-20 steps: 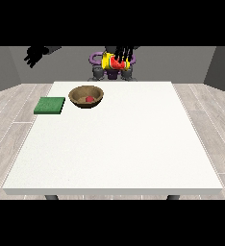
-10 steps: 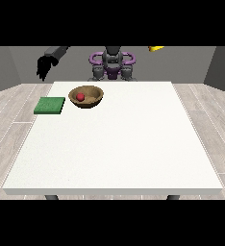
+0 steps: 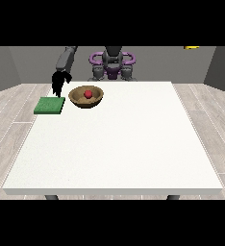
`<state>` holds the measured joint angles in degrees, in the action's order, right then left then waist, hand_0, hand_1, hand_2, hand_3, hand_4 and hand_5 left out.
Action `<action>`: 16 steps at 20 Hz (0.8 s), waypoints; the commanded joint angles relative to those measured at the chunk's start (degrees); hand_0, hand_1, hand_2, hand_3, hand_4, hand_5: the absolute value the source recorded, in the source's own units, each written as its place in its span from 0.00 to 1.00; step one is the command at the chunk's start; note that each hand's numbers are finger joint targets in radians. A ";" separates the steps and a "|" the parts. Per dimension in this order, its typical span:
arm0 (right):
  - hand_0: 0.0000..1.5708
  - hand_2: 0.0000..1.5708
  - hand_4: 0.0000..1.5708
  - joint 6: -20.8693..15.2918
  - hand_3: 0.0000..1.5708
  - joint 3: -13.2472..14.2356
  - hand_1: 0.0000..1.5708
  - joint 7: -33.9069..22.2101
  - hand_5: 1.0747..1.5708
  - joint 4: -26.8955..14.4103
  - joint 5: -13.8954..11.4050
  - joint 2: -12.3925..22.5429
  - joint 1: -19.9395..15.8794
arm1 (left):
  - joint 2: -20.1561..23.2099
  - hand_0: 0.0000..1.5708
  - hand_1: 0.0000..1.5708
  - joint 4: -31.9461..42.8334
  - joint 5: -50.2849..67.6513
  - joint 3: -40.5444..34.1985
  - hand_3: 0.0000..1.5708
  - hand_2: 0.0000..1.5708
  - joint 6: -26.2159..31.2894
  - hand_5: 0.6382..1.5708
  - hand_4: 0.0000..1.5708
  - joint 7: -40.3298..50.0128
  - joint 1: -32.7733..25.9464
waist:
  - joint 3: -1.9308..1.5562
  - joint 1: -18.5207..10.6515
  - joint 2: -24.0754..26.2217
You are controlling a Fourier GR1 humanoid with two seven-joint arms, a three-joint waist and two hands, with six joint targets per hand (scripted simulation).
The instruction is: Pick the cup and pour the ball into the bowl, then pick the bowl and place it on the pad
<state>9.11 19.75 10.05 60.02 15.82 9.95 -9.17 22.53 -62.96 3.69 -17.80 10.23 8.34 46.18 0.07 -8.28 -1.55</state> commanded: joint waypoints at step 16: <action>0.00 0.00 0.30 1.92 0.00 0.82 0.00 17.64 0.95 -23.90 -2.04 1.54 -10.03 | 9.67 0.00 0.00 -7.87 11.29 -6.35 0.00 0.00 8.27 0.96 0.65 1.51 -6.25 | -0.14 0.09 -8.08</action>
<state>10.96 18.87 24.32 42.52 13.62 10.10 -17.58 31.61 -68.10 13.56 -23.94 17.85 9.79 40.47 0.57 -6.55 -6.69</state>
